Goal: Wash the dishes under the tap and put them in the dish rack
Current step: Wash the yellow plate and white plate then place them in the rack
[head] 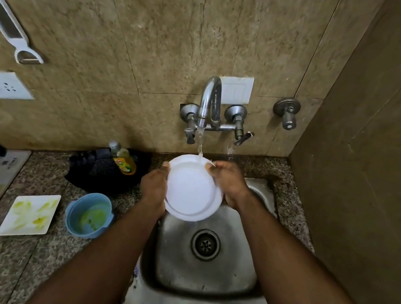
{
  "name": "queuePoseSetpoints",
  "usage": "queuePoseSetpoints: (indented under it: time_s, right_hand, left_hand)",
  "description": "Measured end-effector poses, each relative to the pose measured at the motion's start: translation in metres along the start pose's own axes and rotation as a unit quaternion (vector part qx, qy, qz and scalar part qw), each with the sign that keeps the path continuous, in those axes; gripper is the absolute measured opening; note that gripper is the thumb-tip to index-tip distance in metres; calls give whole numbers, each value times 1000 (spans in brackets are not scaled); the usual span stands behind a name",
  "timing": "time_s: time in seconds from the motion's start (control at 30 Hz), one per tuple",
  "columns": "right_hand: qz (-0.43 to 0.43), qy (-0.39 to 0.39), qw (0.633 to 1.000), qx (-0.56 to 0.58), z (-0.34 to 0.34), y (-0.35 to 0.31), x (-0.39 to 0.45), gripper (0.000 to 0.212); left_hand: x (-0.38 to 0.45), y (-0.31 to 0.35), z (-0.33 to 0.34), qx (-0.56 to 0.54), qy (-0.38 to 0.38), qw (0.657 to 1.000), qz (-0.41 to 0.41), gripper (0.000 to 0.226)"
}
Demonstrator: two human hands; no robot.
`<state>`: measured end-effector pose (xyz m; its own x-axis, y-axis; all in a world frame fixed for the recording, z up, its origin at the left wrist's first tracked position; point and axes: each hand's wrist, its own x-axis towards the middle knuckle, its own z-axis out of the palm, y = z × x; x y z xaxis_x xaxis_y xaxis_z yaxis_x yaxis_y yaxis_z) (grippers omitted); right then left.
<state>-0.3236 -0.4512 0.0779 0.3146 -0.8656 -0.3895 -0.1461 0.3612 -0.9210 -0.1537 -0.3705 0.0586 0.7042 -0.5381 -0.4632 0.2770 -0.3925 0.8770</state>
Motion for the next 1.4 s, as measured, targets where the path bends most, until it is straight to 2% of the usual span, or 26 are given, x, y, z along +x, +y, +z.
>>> queuePoseSetpoints:
  time_s: [0.07,0.17,0.27,0.33,0.4,0.47,0.53,0.7,0.87,0.93,1.0,1.03,1.13,1.27,1.4]
  right_hand:
    - [16,-19,1000,16,-2,0,-4,11]
    - [39,11,999,27,3,-2,-7,9]
    - [57,37,996,58,15,-9,-4,9]
    - [69,71,989,108,19,-12,0,9]
    - [80,102,978,166,20,-16,5,13]
    - [86,124,966,212,20,-21,8,18]
    - [93,142,954,248,21,-23,11,21]
    - [128,172,922,323,16,-17,9,23]
    - [136,199,891,386,-3,2,3,30]
    - [145,203,887,389,-9,9,-1,31]
    - [147,210,891,375,-14,18,-4,34]
    - [147,213,894,365,-17,21,-7,35]
    - [152,181,908,346,-23,32,-13,37]
    - [137,178,923,313,-29,30,-18,16]
    - [97,138,959,229,-28,22,-23,25]
  left_hand:
    - [-2,0,1,57,-12,998,21,37]
    - [-7,0,14,183,-57,977,94,40]
    - [-24,-1,31,199,-100,968,116,44]
    - [-32,-6,37,163,-123,971,123,47]
    - [-34,-12,37,178,-140,961,157,50]
    - [-39,-17,34,241,-159,933,215,61]
    - [-42,-22,36,240,-155,926,247,79]
    - [-41,-20,41,164,-84,970,158,98]
    - [-36,-25,41,156,-80,972,157,88]
    - [-39,-25,41,143,-95,973,157,69]
    - [-41,-23,42,136,-92,972,170,48]
    - [-40,-23,42,131,-87,973,171,44]
    - [-35,-26,44,97,-84,981,143,44]
    - [-41,-17,43,32,-84,991,95,35]
    - [-50,-8,45,-7,-102,994,41,32]
